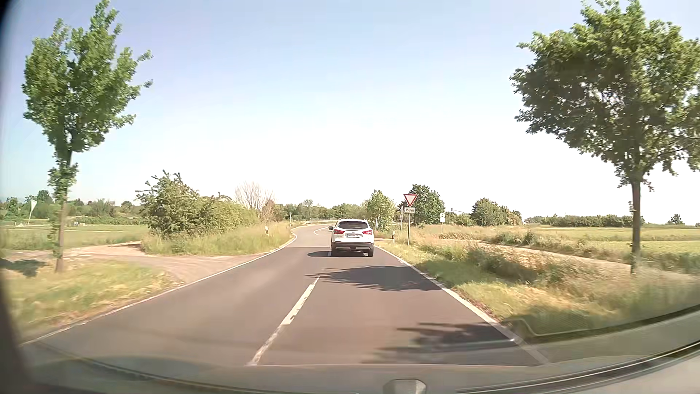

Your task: Follow the waypoints while adhering to traffic rules and regulations

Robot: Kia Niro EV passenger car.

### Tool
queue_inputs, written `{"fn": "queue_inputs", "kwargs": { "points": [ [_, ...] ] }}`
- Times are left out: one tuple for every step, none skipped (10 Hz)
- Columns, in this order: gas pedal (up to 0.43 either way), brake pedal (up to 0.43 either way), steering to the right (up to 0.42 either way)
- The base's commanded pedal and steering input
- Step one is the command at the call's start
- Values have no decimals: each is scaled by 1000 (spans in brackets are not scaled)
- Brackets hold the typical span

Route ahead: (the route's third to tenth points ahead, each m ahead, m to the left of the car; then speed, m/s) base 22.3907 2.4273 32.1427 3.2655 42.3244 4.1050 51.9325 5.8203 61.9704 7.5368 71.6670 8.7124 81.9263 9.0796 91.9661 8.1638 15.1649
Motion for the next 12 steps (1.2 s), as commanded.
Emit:
{"fn": "queue_inputs", "kwargs": {
  "points": [
    [0, 30, -14],
    [0, 30, -15],
    [0, 30, -15],
    [0, 30, -16],
    [0, 30, -16],
    [0, 30, -16],
    [0, 30, -16],
    [0, 30, -17],
    [0, 30, -17],
    [0, 30, -18],
    [0, 30, -17],
    [0, 30, -18]
  ]
}}
